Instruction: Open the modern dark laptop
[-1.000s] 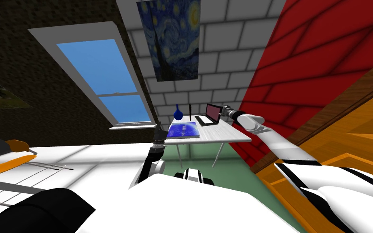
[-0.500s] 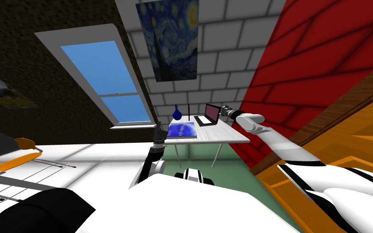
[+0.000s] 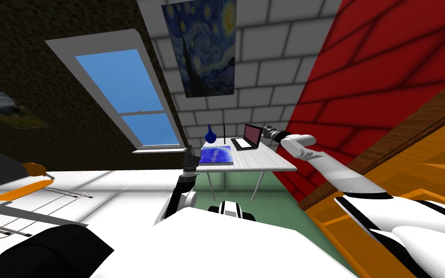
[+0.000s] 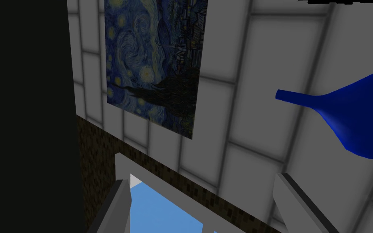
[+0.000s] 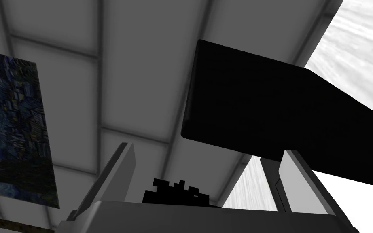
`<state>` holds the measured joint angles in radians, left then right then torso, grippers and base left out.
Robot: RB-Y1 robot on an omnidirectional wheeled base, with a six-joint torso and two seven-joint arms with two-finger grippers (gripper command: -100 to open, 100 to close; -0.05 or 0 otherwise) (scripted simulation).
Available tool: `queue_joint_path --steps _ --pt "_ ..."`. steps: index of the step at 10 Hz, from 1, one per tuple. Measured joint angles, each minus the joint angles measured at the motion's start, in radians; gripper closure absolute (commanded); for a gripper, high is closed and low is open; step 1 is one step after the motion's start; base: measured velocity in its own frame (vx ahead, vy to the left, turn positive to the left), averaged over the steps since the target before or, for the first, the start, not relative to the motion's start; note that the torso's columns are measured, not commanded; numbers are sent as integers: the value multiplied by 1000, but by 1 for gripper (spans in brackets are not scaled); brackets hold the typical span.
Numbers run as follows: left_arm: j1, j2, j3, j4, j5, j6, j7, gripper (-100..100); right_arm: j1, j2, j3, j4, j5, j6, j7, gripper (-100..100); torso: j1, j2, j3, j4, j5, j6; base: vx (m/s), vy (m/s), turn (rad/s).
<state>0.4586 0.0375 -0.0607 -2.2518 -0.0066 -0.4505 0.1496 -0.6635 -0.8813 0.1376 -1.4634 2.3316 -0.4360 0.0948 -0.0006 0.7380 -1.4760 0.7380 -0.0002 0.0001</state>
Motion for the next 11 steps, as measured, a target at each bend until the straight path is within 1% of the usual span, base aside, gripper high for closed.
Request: queue_joint_path --steps 5,9,10,11 --pt "0 0 0 0 0 0 0 0 7 -20 32 -58 94 -9 23 -100 1 0 0 0 0 0 7 -53 24" --pt "0 0 0 0 0 0 0 0 14 -41 65 -104 172 -13 47 -100 0 0 0 0 0 0 8 -55 22" --pt "0 0 0 0 0 0 0 0 14 -41 65 -106 175 -14 47 -100 2 0 0 0 1 0 34 -19 149" --pt "0 0 0 0 0 0 0 0 15 -41 57 -98 183 -18 45 -100 3 -1 -1 0 1 -1 22 -14 43"
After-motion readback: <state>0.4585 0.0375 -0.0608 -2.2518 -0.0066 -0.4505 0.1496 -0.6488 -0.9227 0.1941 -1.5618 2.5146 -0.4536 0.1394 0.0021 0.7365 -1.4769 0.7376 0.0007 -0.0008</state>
